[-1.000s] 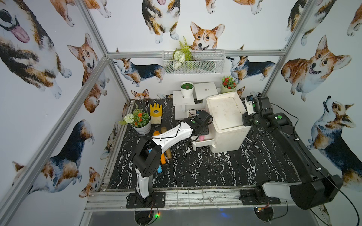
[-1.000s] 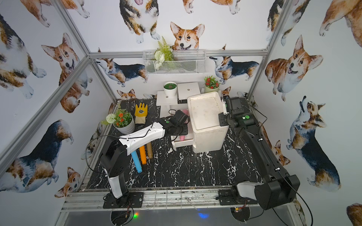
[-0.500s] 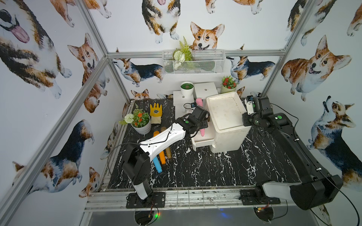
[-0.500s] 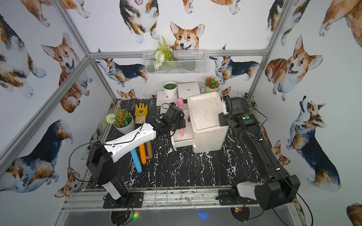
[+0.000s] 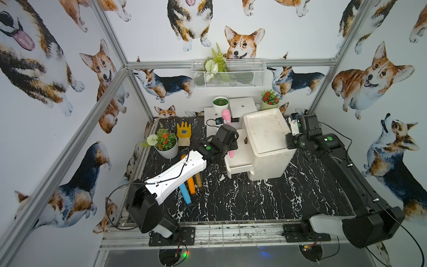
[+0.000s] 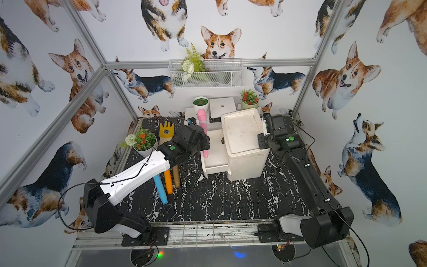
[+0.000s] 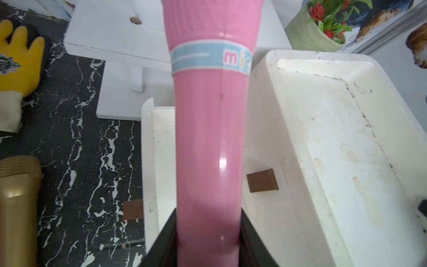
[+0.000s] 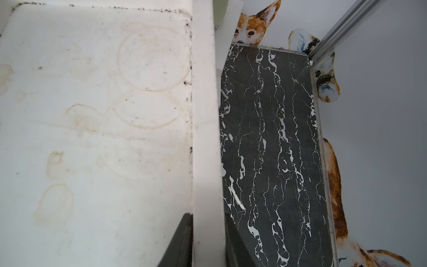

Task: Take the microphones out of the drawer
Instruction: Pick up the microphone from the drawer, then place the microphone at the center of the board.

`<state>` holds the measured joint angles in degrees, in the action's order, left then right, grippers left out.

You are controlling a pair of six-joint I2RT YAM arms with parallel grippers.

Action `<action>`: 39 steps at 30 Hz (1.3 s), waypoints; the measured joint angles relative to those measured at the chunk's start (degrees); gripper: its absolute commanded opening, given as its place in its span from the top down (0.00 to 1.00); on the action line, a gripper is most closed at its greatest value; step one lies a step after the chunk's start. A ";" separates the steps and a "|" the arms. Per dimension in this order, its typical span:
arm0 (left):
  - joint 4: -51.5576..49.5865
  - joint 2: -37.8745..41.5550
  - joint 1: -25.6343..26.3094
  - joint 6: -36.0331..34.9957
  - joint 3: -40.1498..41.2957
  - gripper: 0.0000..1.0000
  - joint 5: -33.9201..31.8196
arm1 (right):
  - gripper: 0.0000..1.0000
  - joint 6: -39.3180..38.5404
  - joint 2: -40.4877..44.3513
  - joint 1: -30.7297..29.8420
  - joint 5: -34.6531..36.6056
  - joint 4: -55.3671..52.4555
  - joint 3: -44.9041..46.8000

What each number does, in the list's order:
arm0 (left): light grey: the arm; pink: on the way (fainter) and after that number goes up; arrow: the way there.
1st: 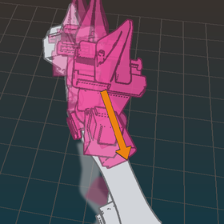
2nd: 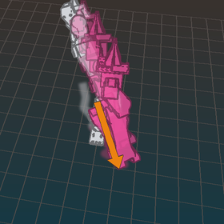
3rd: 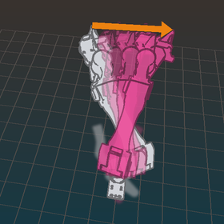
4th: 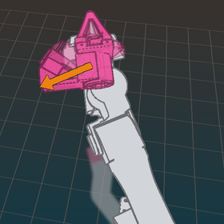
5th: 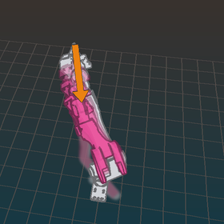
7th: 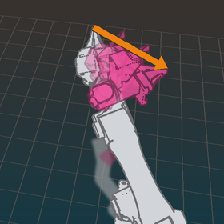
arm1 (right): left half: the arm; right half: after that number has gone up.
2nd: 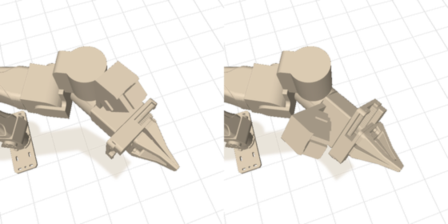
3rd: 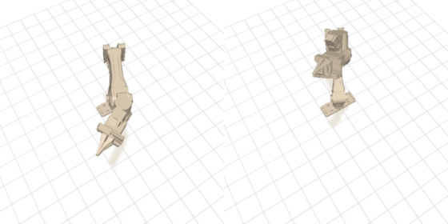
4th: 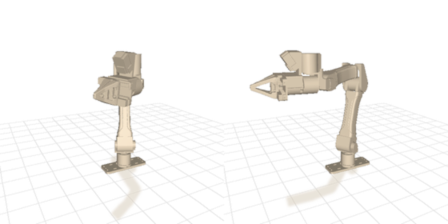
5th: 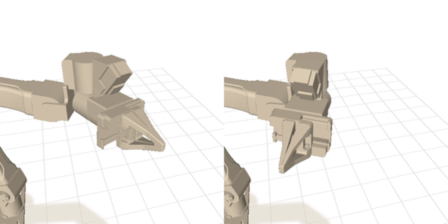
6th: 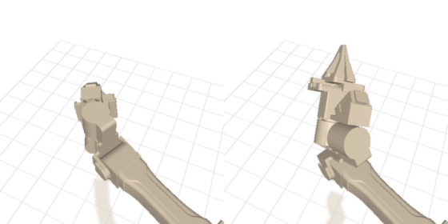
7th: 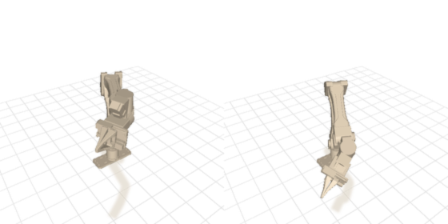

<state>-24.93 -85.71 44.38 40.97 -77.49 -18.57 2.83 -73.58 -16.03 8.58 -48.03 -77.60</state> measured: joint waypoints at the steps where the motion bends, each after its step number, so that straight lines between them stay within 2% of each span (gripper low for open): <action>1: -0.48 0.76 -0.37 -0.09 0.74 0.63 -0.17 | 0.75 0.00 0.00 0.00 0.00 0.00 0.00; 5: -2.40 5.60 -3.13 -0.44 5.62 0.63 -1.03 | 0.75 0.00 0.00 -0.09 0.11 0.02 0.00; 12: -6.21 14.88 -10.95 -0.46 15.61 0.63 -0.76 | 0.75 -0.02 -0.39 -0.15 0.22 -0.07 -0.11; 18: -6.82 18.25 -14.93 -0.28 21.77 0.62 0.55 | 0.75 -0.09 -0.87 -0.35 0.57 -0.48 -0.44; 28: -2.89 12.66 -15.87 0.50 26.77 0.62 2.43 | 0.75 -0.09 -1.11 -0.44 0.76 -0.70 -0.44; 39: 2.12 1.14 -15.82 1.62 23.32 0.62 5.18 | 0.75 -0.11 -1.25 -0.46 0.85 -0.70 -0.42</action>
<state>-22.81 -84.58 28.56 42.59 -54.17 -13.39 2.72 -74.83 -16.49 9.43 -48.73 -78.02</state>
